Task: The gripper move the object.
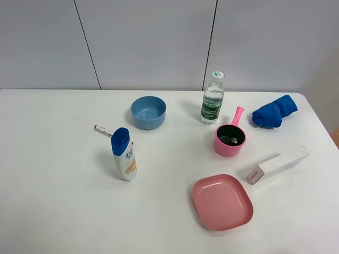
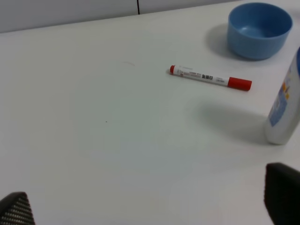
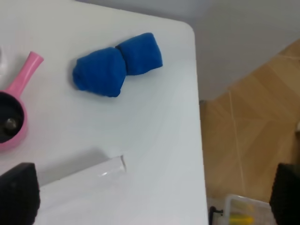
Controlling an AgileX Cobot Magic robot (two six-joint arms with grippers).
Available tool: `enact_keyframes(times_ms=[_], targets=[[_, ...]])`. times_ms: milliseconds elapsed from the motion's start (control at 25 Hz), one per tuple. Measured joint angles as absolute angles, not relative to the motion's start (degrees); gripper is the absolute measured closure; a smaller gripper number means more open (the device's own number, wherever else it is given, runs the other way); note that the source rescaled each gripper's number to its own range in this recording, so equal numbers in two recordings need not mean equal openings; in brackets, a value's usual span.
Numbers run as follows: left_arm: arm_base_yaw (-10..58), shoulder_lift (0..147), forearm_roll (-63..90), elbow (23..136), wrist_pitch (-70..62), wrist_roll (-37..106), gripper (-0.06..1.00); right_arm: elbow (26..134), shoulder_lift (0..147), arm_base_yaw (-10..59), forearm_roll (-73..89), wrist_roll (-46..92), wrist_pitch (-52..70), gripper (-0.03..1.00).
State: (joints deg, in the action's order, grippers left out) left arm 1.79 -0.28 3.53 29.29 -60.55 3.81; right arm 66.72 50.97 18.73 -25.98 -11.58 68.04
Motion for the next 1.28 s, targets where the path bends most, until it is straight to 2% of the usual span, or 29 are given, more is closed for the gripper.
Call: enact_keyframes(times_ms=[400,640,920,1280], targets=[[1.8,-0.3,3.5,29.3,-60.6,3.8,-0.06,42.1,26.5,18.7,-14.6,-11.1,58.4,-0.03],[1.8,-0.3,3.5,29.3,-60.6,3.8,-0.06,32.9,11.9,18.7,-11.2,-9.9,57.0,-0.03],[1.8,-0.3,3.5,29.3,-60.6,3.8,-0.06,29.1,0.7,18.7,-9.7,-7.4,58.2,-0.03],[1.8,-0.3,3.5,29.3,-60.6,3.8,-0.06,27.7,-0.1,18.7,-8.8,-6.9,61.1,-0.03]])
